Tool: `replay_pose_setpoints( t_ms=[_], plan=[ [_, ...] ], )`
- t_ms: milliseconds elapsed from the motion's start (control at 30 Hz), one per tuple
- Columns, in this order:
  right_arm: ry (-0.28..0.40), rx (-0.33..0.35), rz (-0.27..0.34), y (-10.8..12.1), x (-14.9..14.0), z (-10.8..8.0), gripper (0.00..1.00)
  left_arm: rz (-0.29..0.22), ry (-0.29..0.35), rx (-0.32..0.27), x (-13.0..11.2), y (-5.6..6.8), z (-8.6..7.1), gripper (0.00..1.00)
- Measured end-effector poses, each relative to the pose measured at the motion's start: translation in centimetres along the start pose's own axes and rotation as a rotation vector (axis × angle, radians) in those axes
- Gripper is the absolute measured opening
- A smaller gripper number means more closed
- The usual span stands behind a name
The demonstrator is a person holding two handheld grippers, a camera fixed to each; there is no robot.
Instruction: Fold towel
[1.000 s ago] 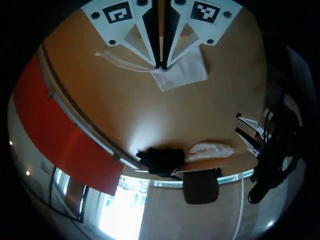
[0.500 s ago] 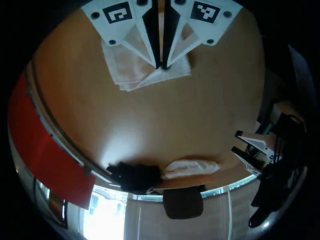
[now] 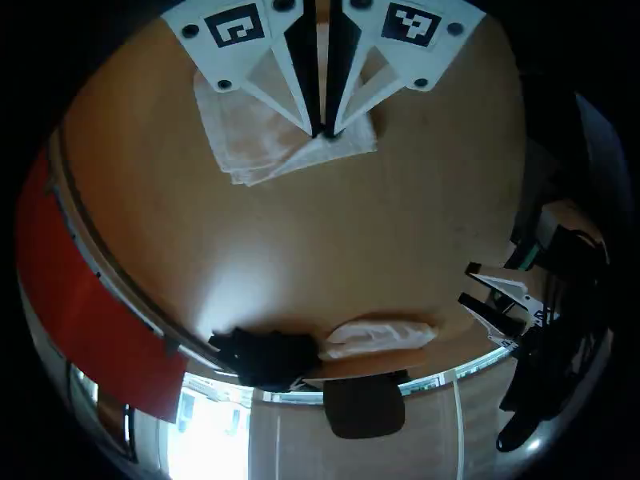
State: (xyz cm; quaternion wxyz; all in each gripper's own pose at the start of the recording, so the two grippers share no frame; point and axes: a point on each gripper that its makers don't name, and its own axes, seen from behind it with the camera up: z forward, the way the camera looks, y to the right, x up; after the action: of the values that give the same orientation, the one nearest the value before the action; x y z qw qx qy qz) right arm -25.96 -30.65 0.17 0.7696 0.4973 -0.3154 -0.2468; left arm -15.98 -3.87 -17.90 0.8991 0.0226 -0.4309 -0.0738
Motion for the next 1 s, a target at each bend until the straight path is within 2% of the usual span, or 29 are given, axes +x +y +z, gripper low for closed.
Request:
replay_pose_setpoints(
  t_ms=[400, 533, 633, 700, 767, 800, 933, 1000],
  plan=[
    [0.000, 0.005, -0.009, 0.0, -0.1, -0.3, 0.04, -0.002, -0.002, 0.000, -0.2, 0.1, 0.1, 0.94],
    [0.002, 0.004, -0.004, 0.0, -0.1, -0.2, 0.11, -0.001, -0.003, 0.000, -0.1, 0.2, 0.1, 0.94],
    [0.004, 0.007, 0.005, -0.2, -0.1, -0.2, 0.24, 0.000, -0.001, -0.001, 0.0, 0.2, 0.1, 0.94],
    [0.005, 0.006, 0.009, -0.3, -0.2, -0.3, 0.42, 0.000, -0.001, -0.001, 0.1, 0.2, 0.1, 0.94],
    [0.005, -0.004, 0.012, -0.2, -0.3, -0.4, 0.65, 0.001, 0.000, -0.002, 0.1, 0.2, 0.1, 0.94],
    [0.004, -0.012, 0.016, -0.2, -0.5, -0.5, 0.71, 0.001, 0.000, -0.002, 0.1, 0.2, 0.1, 0.94],
    [-0.001, -0.045, 0.043, -0.1, -1.4, -0.8, 0.86, 0.002, 0.001, -0.004, 0.2, 0.3, 0.0, 0.94],
    [-0.003, -0.057, 0.063, -0.3, -2.0, -0.9, 0.88, 0.002, 0.002, -0.005, 0.2, 0.3, 0.0, 0.94]
  ],
)
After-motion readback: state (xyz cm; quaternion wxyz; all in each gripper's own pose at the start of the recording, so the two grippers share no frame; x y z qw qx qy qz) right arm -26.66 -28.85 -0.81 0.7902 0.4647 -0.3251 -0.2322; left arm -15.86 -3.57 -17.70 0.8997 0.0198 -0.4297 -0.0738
